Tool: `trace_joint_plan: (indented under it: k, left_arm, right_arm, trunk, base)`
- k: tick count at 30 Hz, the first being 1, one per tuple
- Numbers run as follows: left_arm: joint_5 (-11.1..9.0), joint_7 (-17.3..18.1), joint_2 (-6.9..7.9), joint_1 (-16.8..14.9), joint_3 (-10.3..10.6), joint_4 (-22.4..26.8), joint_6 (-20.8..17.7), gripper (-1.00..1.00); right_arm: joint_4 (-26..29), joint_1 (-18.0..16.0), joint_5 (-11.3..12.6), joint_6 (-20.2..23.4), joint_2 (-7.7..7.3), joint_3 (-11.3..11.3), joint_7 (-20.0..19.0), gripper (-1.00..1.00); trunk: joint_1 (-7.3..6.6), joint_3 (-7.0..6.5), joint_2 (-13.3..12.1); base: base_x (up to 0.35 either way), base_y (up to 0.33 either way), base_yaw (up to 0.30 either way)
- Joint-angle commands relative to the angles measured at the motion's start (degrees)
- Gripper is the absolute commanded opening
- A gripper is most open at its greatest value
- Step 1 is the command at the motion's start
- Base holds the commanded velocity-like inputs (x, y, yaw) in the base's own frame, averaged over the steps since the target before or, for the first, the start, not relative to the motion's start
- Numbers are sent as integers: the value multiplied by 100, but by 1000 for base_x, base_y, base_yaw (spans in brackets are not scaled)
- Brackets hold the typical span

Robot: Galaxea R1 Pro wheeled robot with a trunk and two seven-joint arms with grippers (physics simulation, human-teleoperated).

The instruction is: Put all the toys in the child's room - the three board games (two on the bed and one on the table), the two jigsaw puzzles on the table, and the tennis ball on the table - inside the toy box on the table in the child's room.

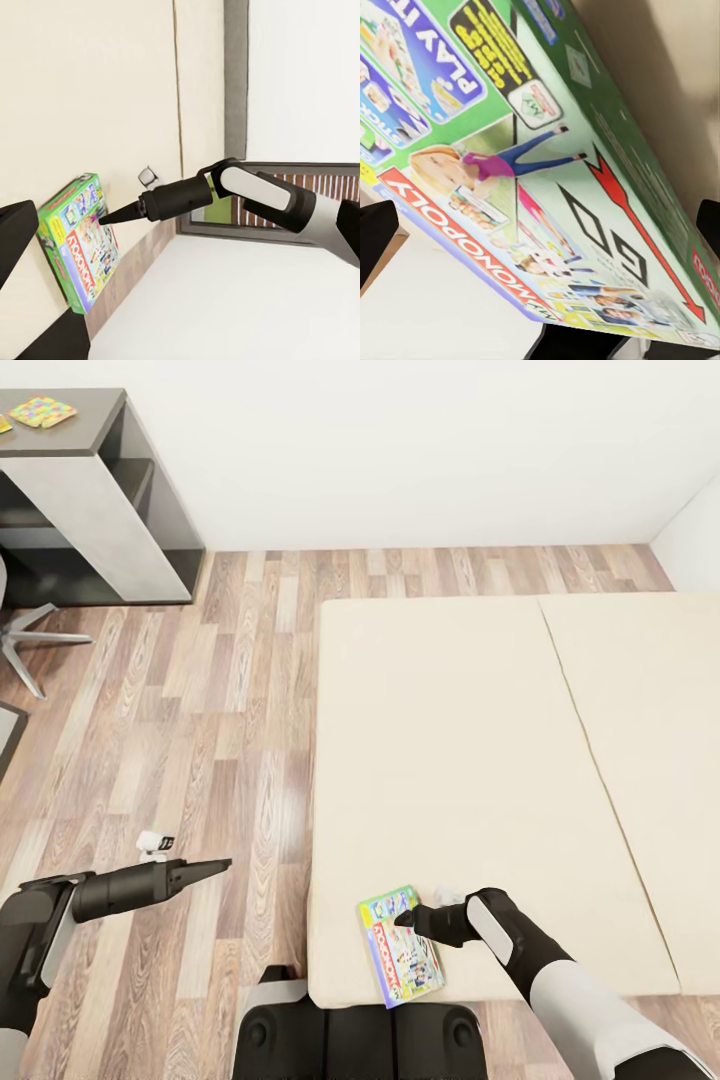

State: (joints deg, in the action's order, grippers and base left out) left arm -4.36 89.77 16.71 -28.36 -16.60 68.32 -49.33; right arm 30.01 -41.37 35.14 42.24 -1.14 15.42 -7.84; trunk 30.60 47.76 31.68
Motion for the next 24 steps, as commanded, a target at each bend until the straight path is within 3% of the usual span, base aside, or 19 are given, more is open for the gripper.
trace_joint_plan:
  k: [1,24]
  left_arm:
    - [4,23,4,-2,0,1,-60,100]
    - [14,23,-1,2,17,-2,-59,100]
  right_arm:
    - [5,-2,-34,13,-4,27,-34,100]
    - [-3,6,-34,-12,102,31,-43,100]
  trunk:
    - [2,14,6]
    - [2,51,6]
  base:
    - [0,0,0]
    - [0,0,0]
